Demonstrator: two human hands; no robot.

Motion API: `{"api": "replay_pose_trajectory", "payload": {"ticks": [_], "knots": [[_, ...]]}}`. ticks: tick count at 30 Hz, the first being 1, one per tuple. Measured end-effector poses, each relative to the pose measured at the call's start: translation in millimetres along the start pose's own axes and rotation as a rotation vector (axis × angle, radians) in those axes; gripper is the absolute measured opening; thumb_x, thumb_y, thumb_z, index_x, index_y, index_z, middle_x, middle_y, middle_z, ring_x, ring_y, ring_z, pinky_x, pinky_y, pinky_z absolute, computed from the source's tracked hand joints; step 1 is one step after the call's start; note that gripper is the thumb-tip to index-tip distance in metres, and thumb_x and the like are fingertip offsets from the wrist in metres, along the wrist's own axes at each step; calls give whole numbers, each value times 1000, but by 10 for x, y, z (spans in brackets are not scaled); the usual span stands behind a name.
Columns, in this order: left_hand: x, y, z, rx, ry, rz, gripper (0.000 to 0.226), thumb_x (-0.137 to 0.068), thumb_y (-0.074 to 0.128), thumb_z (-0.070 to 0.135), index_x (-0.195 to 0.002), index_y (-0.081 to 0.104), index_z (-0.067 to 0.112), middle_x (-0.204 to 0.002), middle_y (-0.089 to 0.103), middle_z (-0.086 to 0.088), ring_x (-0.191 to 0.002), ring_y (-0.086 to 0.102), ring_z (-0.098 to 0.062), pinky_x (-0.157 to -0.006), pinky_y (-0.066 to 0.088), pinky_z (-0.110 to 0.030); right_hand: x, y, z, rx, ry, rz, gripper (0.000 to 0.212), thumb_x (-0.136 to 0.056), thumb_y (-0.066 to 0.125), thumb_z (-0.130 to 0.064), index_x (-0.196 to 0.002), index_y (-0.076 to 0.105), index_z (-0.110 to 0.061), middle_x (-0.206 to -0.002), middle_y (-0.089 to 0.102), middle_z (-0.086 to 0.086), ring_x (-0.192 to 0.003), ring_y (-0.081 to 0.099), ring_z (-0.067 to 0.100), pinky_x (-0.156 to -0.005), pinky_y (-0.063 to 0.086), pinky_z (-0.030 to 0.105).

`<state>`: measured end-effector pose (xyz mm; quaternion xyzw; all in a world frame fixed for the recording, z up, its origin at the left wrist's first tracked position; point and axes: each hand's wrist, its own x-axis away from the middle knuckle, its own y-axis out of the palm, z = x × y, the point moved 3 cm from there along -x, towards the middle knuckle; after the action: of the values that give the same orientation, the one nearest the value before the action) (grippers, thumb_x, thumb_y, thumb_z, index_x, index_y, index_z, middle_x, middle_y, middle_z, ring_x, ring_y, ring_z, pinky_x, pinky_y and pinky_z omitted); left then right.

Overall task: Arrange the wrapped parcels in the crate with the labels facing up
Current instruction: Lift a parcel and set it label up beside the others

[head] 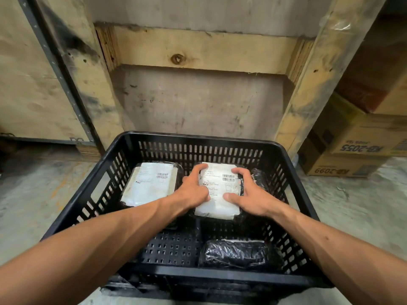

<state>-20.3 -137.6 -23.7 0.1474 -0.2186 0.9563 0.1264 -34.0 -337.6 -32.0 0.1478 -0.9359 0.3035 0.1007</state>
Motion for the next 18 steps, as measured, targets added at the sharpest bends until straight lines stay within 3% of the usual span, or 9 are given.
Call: {"api": "replay_pose_trajectory", "payload": {"ticks": [2, 4, 7, 9, 11, 14, 16, 18], "knots": [[-49, 67, -116, -5, -34, 18, 92, -75, 52, -12, -146, 32, 44, -134, 51, -21, -113, 61, -43, -84, 56, -39, -88, 83, 58, 52, 39, -29, 80, -97, 70, -25, -151, 12, -33, -117, 63, -8, -103, 67, 16, -87, 58, 31], [-67, 118, -250, -30, -72, 17, 91, -77, 51, -7, -149, 28, 43, -133, 53, -24, -117, 59, -48, -93, 54, -46, -171, 180, 106, 78, 66, -66, 81, -98, 69, -22, -152, 8, -28, -115, 65, -4, -105, 68, 22, -89, 58, 32], [-101, 189, -423, -98, -115, 7, 92, -79, 52, -2, -157, 21, 36, -137, 50, -20, -116, 61, -42, -101, 53, -52, -298, 327, 220, 130, 104, -148, 81, -101, 64, -19, -153, 1, -26, -116, 67, 2, -96, 68, 21, -76, 57, 22], [-128, 230, -515, -133, -140, -26, 93, -83, 53, -2, -160, 14, 34, -145, 46, -19, -122, 59, -39, -105, 51, -48, -364, 408, 292, 159, 136, -188, 81, -102, 62, -19, -153, -1, -24, -118, 67, 5, -102, 69, 25, -81, 58, 25], [-169, 255, -576, -183, -160, -52, 94, -85, 52, 1, -161, 8, 33, -154, 39, -18, -129, 53, -36, -111, 45, -47, -430, 469, 341, 185, 169, -215, 82, -103, 62, -20, -154, -2, -24, -123, 67, 9, -112, 69, 32, -95, 59, 35], [-206, 281, -612, -264, -192, -91, 95, -88, 51, 3, -162, 1, 34, -160, 31, -20, -134, 50, -37, -114, 42, -44, -508, 533, 401, 214, 199, -209, 81, -103, 62, -21, -155, 1, -26, -119, 67, 8, -108, 70, 31, -90, 60, 35], [-245, 290, -630, -323, -208, -117, 94, -91, 51, 5, -161, -3, 35, -163, 24, -23, -143, 39, -39, -120, 32, -44, -559, 554, 444, 241, 206, -186, 79, -103, 63, -23, -155, 4, -26, -119, 66, 7, -105, 69, 28, -90, 58, 35], [-274, 297, -636, -395, -224, -135, 92, -94, 51, 8, -161, -6, 32, -161, 28, -27, -146, 34, -39, -122, 28, -43, -587, 572, 476, 265, 205, -170, 79, -102, 64, -24, -156, 6, -26, -120, 65, 7, -104, 67, 25, -92, 56, 36]]}}
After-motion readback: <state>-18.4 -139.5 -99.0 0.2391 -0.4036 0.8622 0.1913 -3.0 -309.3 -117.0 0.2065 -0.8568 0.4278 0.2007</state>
